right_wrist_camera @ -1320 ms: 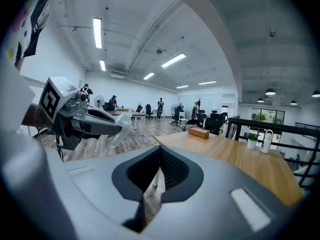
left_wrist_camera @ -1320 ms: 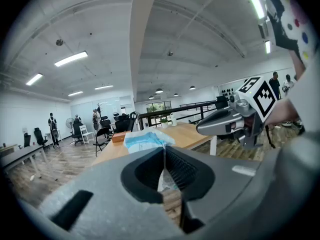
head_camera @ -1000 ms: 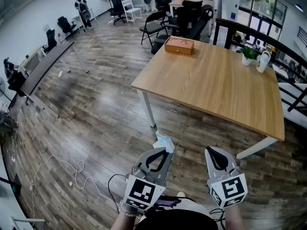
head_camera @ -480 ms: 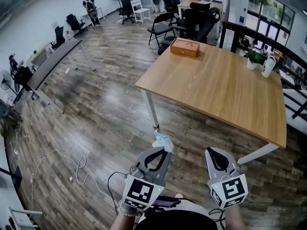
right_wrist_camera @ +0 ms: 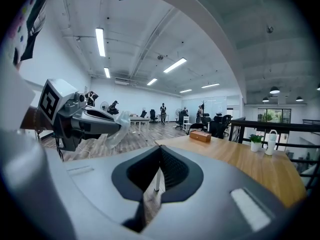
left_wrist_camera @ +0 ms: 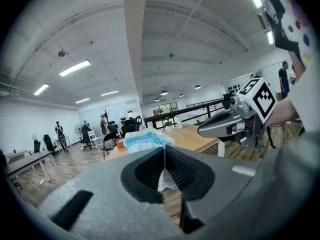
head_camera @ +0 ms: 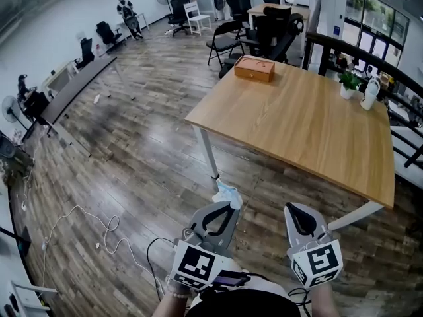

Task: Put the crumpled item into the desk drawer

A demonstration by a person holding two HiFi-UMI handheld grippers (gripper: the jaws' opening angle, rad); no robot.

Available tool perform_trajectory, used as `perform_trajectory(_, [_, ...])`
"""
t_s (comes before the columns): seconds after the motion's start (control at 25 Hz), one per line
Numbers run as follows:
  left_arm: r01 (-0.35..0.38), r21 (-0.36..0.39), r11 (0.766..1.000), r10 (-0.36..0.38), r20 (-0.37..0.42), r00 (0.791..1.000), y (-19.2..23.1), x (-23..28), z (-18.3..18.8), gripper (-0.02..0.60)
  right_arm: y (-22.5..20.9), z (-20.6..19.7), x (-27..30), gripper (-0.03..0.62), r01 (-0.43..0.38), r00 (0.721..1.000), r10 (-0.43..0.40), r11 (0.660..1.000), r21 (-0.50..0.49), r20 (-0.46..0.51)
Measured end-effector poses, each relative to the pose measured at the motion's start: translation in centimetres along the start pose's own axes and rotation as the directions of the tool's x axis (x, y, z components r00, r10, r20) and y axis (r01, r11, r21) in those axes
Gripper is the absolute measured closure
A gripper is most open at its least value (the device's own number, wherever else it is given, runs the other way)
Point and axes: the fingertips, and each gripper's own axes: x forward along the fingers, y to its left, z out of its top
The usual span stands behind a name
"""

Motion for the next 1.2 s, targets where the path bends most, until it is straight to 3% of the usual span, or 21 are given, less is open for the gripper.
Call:
perform_trajectory(0.6, [0.017, 0.002, 1.0, -0.017, 0.038, 0.999, 4.2, 5.4, -0.6, 0.561, -3.1, -0.7, 4.9, 0.594, 0.023, 1.0, -0.023, 1.0, -0.011, -0.01])
perform_trajectory(1.2, [0.067, 0.004, 0.998, -0.067, 0.028, 0.997, 15.8, 16.9, 0.9, 0.561, -10.7, 2.8, 18.3, 0.594, 0.073, 0.997, -0.072, 0.997, 0.01, -0.02])
